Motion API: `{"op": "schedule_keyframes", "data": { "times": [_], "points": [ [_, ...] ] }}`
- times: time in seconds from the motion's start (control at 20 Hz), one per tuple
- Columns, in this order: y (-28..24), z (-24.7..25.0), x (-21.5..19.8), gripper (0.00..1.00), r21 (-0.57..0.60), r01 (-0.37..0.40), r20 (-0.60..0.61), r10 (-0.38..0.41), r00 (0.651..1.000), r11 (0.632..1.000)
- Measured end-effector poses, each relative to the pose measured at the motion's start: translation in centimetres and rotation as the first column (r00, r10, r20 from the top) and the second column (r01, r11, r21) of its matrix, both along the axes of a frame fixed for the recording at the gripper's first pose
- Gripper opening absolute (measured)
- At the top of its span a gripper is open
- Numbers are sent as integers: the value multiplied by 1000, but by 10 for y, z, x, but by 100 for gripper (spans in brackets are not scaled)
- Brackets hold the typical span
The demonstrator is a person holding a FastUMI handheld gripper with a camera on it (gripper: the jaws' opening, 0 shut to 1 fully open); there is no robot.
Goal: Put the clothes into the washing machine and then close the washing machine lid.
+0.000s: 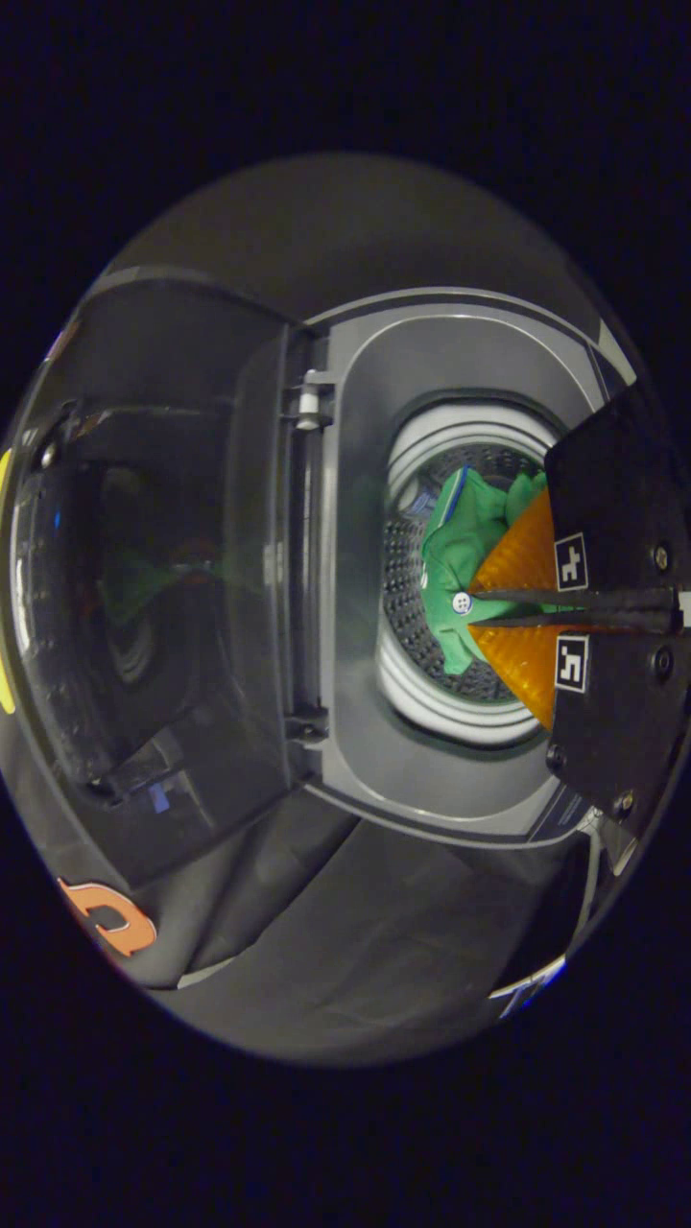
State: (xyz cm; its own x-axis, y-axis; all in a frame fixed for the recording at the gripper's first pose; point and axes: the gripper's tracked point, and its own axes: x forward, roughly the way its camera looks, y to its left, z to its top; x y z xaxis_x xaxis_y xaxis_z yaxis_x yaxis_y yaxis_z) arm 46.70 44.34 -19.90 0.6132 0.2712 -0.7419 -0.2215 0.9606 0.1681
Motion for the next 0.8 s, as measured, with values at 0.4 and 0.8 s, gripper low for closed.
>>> {"op": "schedule_keyframes", "data": {
  "times": [0.4, 0.8],
  "points": [
    [-5, -5, -6, 7, -29, 14, -29, -15, 999, 999],
    [-11, 3, -6, 98, -69, 39, 44, -36, 998, 997]
  ]
}}
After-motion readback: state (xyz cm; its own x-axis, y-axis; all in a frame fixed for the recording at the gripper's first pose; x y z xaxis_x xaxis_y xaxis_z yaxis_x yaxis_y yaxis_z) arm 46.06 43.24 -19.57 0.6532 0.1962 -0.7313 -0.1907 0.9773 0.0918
